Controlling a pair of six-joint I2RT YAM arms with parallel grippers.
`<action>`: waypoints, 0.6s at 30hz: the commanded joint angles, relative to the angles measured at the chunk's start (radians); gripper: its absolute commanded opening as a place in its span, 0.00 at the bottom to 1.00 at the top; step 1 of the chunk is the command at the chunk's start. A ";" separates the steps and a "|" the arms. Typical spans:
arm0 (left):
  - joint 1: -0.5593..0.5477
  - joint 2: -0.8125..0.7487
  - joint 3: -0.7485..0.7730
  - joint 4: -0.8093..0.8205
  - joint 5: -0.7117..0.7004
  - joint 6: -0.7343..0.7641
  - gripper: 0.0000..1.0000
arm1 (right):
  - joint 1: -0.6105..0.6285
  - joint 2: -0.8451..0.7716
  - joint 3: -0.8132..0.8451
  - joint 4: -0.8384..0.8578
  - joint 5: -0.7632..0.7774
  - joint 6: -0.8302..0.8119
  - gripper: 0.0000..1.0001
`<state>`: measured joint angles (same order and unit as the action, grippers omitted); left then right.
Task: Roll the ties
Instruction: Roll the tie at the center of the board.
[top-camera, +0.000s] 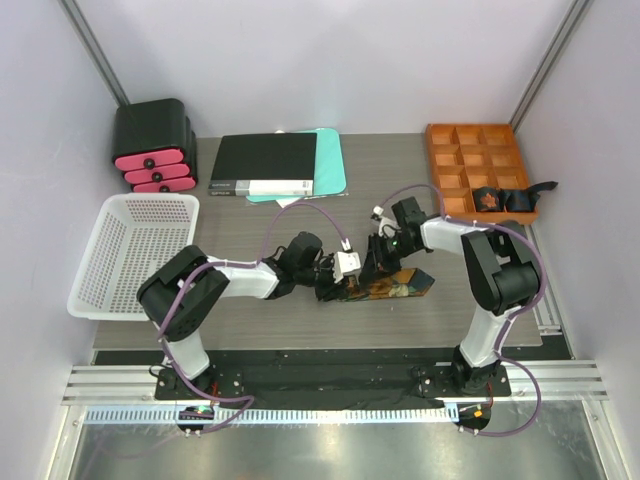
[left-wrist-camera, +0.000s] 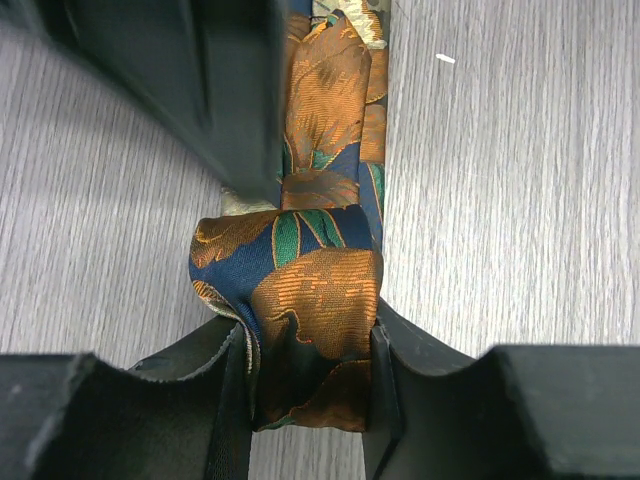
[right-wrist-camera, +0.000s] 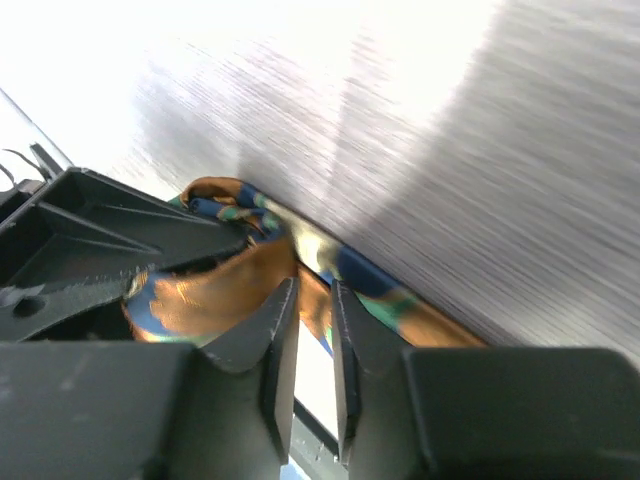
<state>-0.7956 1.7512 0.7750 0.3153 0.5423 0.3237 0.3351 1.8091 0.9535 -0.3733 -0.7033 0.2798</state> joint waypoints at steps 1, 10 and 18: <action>0.003 -0.021 -0.022 -0.051 -0.050 -0.037 0.14 | -0.067 -0.020 0.083 -0.179 0.019 -0.063 0.27; 0.006 -0.041 -0.013 -0.030 -0.044 -0.074 0.11 | -0.054 0.001 0.019 -0.247 0.022 -0.099 0.24; 0.041 -0.084 0.004 -0.027 0.113 -0.045 0.11 | -0.059 0.176 0.079 -0.240 0.159 -0.119 0.19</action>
<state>-0.7803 1.7229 0.7708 0.2939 0.5476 0.2611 0.2722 1.8999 1.0290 -0.6456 -0.7330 0.2058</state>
